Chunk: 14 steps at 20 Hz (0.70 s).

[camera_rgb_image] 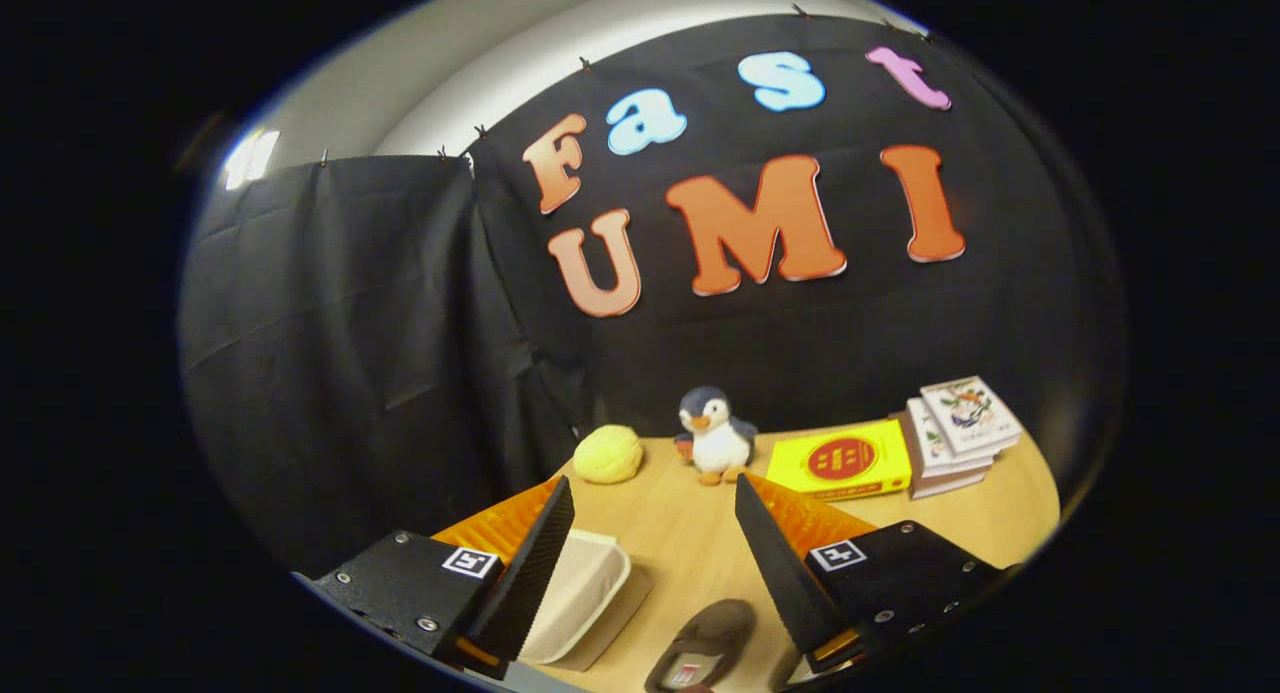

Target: Open the storage box then place both shoes into the box .Put the left shoe in first, then the right shoe, with the right side of both shoes facing outward in a uniform manner.

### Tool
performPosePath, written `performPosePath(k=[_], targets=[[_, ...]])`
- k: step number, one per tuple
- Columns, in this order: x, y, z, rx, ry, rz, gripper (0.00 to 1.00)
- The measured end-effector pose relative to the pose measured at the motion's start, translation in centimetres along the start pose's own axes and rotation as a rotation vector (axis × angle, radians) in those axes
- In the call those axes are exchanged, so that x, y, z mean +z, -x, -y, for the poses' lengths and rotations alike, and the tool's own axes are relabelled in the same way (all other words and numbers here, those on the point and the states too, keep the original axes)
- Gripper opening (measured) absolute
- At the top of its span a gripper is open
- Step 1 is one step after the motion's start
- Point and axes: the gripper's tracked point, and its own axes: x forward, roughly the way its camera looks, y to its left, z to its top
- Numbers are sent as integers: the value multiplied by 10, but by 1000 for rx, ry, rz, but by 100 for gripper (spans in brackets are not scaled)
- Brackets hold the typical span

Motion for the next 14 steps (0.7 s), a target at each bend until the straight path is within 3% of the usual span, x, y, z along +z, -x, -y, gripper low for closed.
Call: performPosePath(k=[5, 14], targets=[[-71, -20, -30, 97, -97, -217, 97], [-183, -40, -67, 191, -213, -538, 96]])
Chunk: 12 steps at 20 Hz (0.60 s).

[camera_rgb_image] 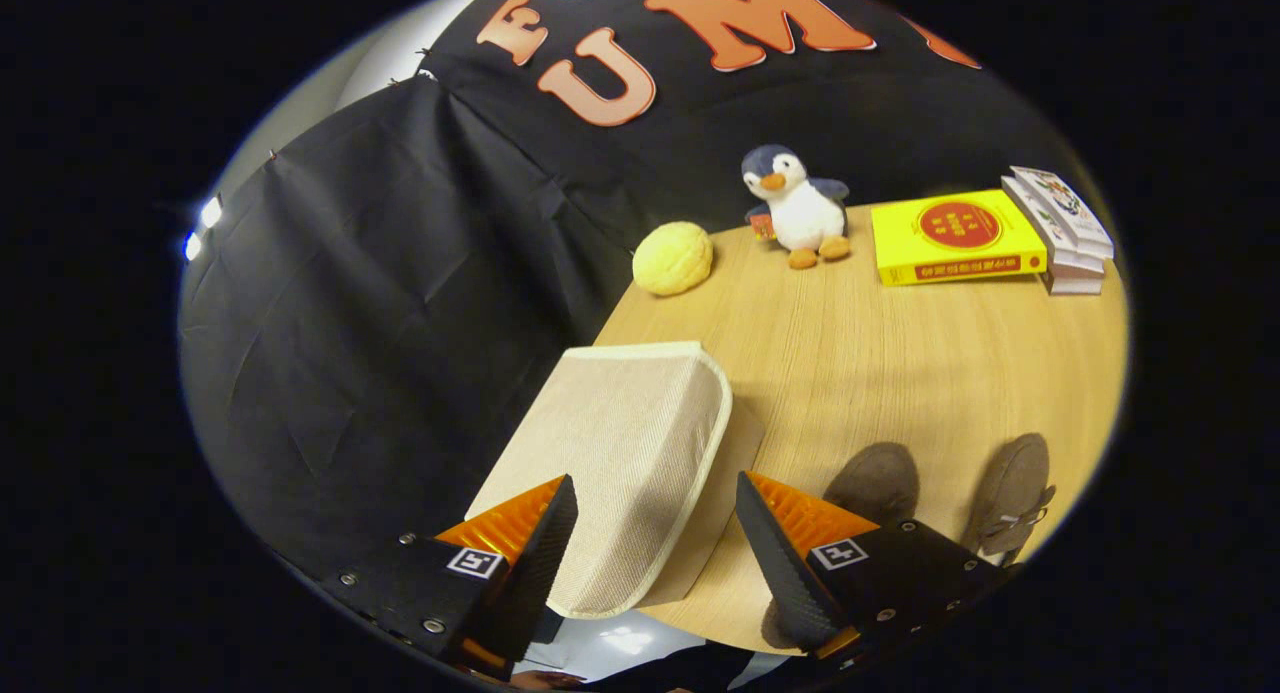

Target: Open the storage box then place both shoes into the box .Put the left shoe in first, then the right shoe, with the right side of both shoes facing outward in a uniform manner.

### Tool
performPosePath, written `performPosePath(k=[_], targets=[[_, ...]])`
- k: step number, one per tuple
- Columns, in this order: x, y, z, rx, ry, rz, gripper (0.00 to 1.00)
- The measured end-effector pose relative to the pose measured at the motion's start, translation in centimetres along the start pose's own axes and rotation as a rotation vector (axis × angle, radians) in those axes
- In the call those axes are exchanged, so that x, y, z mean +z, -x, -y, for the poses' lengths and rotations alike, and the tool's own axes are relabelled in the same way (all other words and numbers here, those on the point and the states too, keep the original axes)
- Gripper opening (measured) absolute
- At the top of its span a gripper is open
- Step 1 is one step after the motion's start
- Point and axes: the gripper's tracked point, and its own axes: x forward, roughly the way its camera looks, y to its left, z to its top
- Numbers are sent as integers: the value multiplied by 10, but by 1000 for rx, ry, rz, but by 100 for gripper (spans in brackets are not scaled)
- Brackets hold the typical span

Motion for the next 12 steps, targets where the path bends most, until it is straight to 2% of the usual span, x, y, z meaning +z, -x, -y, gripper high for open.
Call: performPosePath(k=[6, 12], targets=[[-36, -38, 1, 50, -112, -127, 96], [-41, -50, -12, 88, -175, -166, 96]])
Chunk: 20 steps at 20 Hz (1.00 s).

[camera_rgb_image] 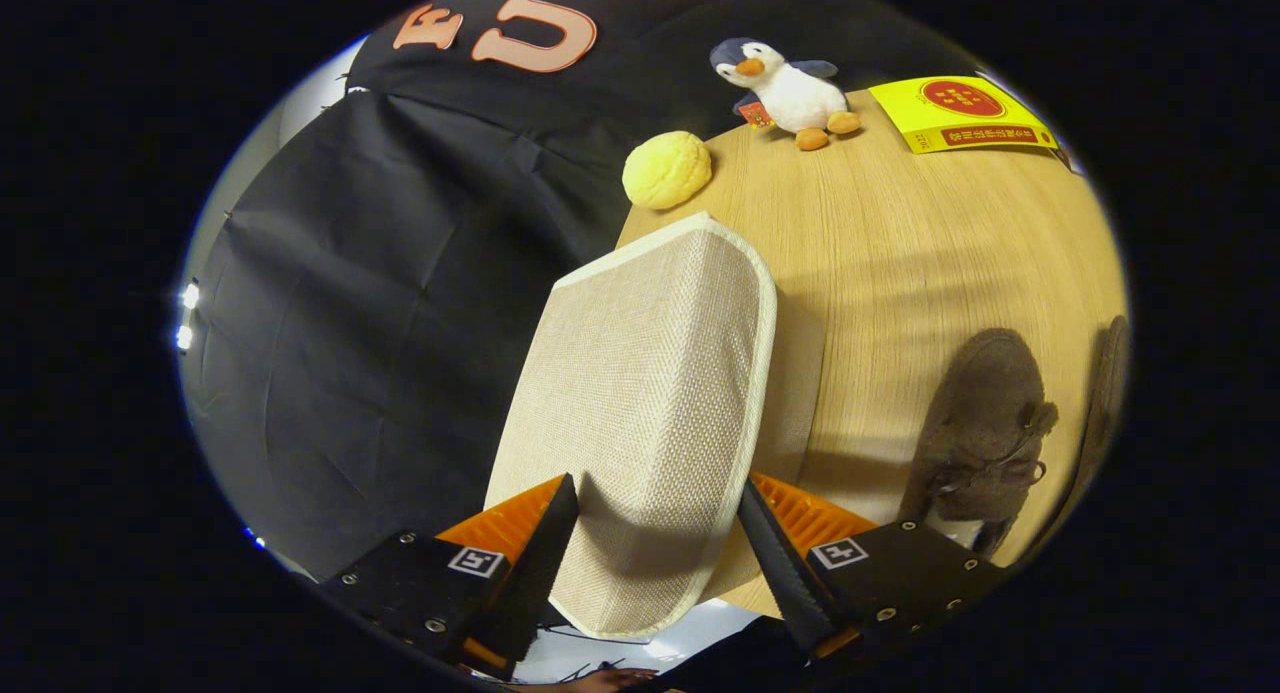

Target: Open the storage box then place both shoes into the box .Put the left shoe in first, then the right shoe, with the right side of both shoes facing outward in a uniform manner.

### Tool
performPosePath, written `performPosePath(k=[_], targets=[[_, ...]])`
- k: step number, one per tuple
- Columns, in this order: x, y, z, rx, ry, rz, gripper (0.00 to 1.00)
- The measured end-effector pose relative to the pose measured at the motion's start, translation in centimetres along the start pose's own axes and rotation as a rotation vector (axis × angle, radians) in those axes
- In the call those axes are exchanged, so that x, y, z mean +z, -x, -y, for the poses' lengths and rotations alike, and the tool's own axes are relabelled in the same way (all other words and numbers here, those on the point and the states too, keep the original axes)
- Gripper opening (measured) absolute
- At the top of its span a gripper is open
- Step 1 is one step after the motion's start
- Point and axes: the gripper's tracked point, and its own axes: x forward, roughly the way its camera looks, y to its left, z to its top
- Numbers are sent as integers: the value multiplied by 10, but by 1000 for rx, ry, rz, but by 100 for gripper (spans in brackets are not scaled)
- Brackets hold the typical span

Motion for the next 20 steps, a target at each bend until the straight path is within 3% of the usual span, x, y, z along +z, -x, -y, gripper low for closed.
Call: performPosePath(k=[7, 14, 16, 20], targets=[[4, 39, -37, 134, -69, -28, 83], [35, 69, -129, 294, -8, 60, 52], [37, 72, -154, 302, 18, 63, 35], [48, 55, -206, 344, 35, 80, 21]])
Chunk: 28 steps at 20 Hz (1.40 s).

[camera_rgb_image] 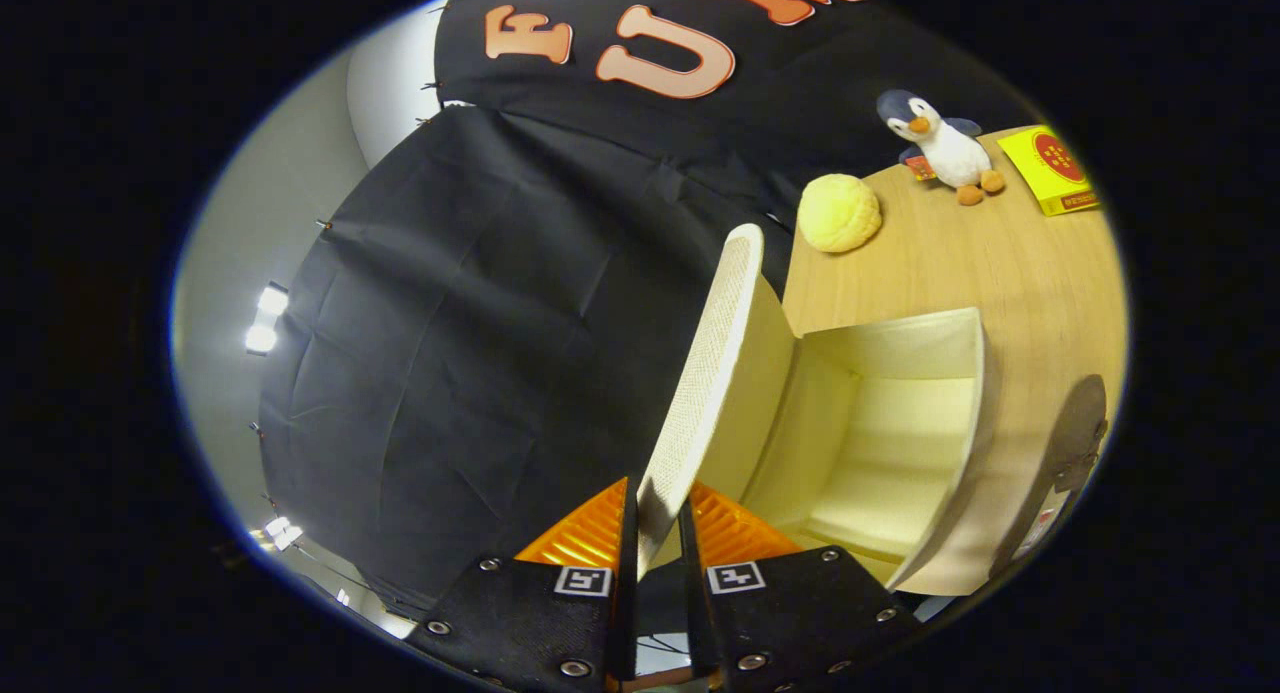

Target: Open the storage box then place both shoes into the box .Put the left shoe in first, then the right shoe, with the right side of both shoes facing outward in a uniform manner.

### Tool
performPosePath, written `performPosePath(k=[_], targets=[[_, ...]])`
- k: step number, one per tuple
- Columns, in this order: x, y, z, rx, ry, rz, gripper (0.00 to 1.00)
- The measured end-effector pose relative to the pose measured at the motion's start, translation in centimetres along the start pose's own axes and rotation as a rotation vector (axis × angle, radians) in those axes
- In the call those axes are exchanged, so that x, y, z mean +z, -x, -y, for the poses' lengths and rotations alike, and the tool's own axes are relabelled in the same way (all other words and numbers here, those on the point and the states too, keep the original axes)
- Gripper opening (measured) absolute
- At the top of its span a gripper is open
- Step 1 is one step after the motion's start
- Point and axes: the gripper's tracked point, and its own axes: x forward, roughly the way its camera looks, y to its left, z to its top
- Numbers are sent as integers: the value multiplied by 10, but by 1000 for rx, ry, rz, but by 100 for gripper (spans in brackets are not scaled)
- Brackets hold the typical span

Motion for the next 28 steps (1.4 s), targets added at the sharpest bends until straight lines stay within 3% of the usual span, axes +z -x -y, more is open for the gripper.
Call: performPosePath(k=[7, 10, 15, 21, 24, 28], targets=[[-9, -89, -44, -6, 17, -2, 16], [-26, -135, -45, -28, -66, -42, 16], [-48, -198, -37, -151, -72, -74, 16], [-68, -203, 14, -283, -25, -113, 56], [-60, -173, 44, -342, 48, -65, 77], [-43, -102, 78, -425, 153, 27, 90]])
